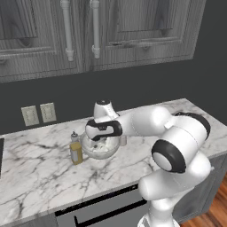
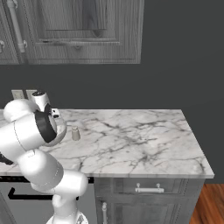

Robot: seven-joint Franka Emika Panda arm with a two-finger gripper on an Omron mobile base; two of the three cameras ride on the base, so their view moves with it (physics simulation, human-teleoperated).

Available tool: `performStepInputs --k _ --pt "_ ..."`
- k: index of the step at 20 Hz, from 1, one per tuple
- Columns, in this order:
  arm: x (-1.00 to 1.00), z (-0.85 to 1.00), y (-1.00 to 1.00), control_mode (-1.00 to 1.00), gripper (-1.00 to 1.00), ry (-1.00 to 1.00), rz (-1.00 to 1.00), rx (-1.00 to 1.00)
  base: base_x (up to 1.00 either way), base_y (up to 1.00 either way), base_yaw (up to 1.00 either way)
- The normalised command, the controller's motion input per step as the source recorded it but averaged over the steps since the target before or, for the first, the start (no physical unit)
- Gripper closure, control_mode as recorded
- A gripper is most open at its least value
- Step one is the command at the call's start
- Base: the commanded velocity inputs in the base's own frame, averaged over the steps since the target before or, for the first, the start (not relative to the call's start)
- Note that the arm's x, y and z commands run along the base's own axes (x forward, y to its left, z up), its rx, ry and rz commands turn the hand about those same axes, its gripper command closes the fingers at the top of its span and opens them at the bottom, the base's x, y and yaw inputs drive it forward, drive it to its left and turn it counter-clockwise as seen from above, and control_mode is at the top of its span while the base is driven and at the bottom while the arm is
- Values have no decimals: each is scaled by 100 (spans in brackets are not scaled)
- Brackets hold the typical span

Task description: Retrieve the bottle and the shaker from the cabinet and place them next to the mixing bowl on the counter. Then add garlic from the fridge to the mixing bowl.

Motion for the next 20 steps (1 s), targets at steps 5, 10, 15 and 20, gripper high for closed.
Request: performStepInputs --k 5,10,15,20 --pt "0 0 0 -100 100 0 0 0 0 0 0" --pt "0 0 0 -100 -100 0 0 0 0 0 0" --pt "0 2 0 -100 -100 0 0 0 0 0 0" --pt "0 14 0 -100 -100 0 0 0 0 0 0"
